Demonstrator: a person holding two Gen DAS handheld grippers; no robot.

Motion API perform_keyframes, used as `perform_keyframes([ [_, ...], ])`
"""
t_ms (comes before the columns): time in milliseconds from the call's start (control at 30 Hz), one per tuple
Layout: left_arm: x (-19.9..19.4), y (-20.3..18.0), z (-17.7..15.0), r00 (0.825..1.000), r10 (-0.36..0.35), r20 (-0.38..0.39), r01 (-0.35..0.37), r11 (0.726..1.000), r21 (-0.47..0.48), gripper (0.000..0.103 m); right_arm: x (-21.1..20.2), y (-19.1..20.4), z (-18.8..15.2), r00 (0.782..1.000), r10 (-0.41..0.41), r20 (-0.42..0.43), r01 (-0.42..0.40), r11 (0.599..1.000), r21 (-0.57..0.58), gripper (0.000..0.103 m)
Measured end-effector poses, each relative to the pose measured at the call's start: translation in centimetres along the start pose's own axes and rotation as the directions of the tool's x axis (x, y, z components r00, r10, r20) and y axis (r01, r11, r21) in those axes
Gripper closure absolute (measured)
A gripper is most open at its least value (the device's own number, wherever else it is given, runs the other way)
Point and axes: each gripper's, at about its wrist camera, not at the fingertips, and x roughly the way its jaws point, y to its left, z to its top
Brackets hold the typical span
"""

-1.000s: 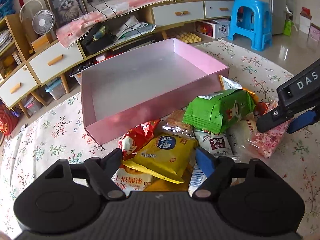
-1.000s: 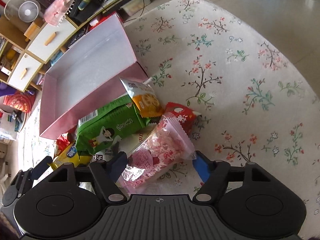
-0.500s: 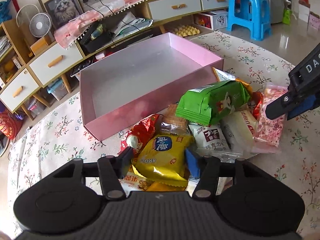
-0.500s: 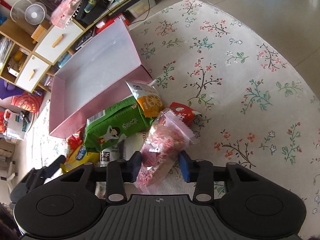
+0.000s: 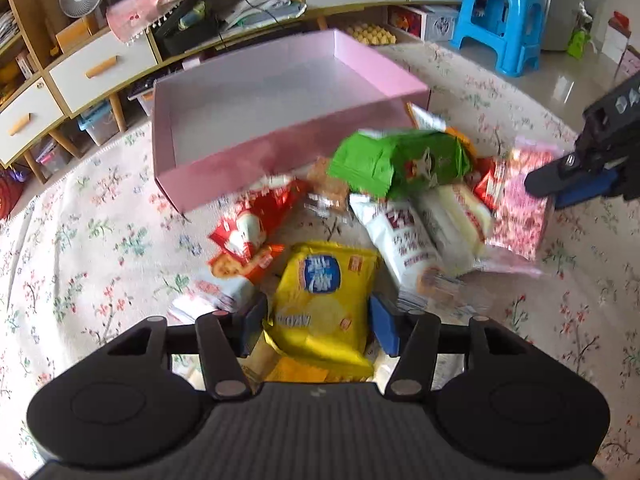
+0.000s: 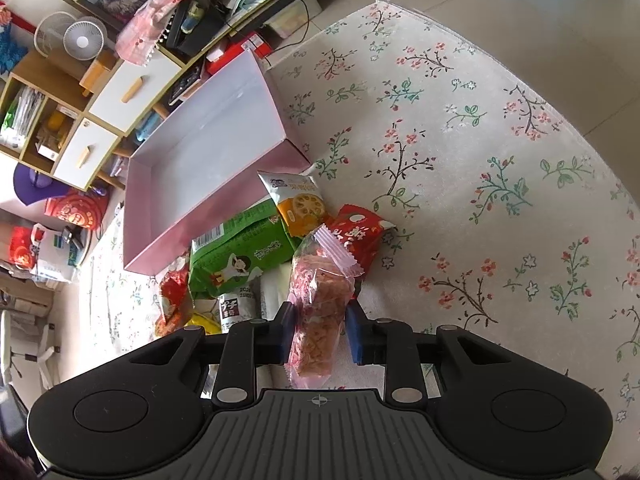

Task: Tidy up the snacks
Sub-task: 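Grasp the yellow chip bag with the left tool while the right tool grasps the pink snack, then carry both snacks into the pink box and open both tools to release them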

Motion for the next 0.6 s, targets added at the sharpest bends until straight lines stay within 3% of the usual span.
perform_keyframes([
  [133,0.4,-0.9,-0.1,0.999,0.032,0.013,-0.033,0.998,0.045,0.052,0.1,0.2,-0.2,1.0,0.021,-0.015,-0.021,1.0,0.008,0.078],
  [367,-0.4,0.2,0.4,0.999,0.02,0.037,-0.018,0.998,-0.053,0.054,-0.5,0.3,-0.3,0.998,0.058,-0.013,-0.058,0.998,0.01,0.079],
  [600,-2.2,0.4,0.6,0.997,-0.002,0.082,0.011,0.993,-0.119,0.054,-2.1,-0.3,0.1,0.988,0.157,-0.004,-0.156,0.985,0.07,0.079],
])
